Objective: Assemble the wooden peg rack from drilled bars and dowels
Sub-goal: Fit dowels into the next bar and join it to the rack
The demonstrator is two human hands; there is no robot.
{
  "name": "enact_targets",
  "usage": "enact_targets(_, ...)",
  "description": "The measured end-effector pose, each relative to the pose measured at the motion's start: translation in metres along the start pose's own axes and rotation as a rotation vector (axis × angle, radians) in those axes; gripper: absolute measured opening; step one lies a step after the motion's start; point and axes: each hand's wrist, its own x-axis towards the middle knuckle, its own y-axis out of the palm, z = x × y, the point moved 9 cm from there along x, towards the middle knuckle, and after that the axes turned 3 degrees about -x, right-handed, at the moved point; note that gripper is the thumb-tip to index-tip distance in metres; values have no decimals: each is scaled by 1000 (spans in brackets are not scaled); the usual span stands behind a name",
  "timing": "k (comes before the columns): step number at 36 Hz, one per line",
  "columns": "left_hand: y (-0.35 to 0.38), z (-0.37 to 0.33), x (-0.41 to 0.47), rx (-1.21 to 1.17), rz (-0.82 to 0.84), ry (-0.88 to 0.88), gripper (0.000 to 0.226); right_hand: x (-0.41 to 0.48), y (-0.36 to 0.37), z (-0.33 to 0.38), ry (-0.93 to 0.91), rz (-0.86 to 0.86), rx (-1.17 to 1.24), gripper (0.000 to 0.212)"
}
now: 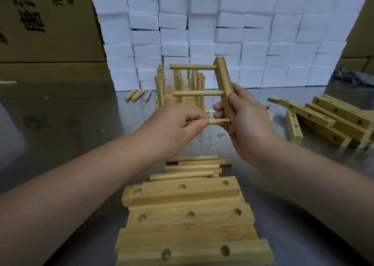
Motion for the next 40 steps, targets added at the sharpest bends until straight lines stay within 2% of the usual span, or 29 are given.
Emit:
enact_targets(8, -4, -15, -3, 234, -17, 169, 22, -2, 3, -1, 35, 12, 119, 34)
enact_targets(13, 1, -18, -4, 209, 1, 173, 24, 0, -1, -3, 59, -23, 160, 36)
enact_targets(19, -3, -18, -3, 141, -23, 139, 22, -1, 3, 0, 44, 15, 144, 36)
enact_targets(27, -4, -21, -3, 212, -14, 144, 20, -3, 7, 5, -27, 47, 80, 34)
enact_targets(40, 1, -29, -6, 420, 39, 204, 33, -9, 10, 11, -95, 73, 131, 25)
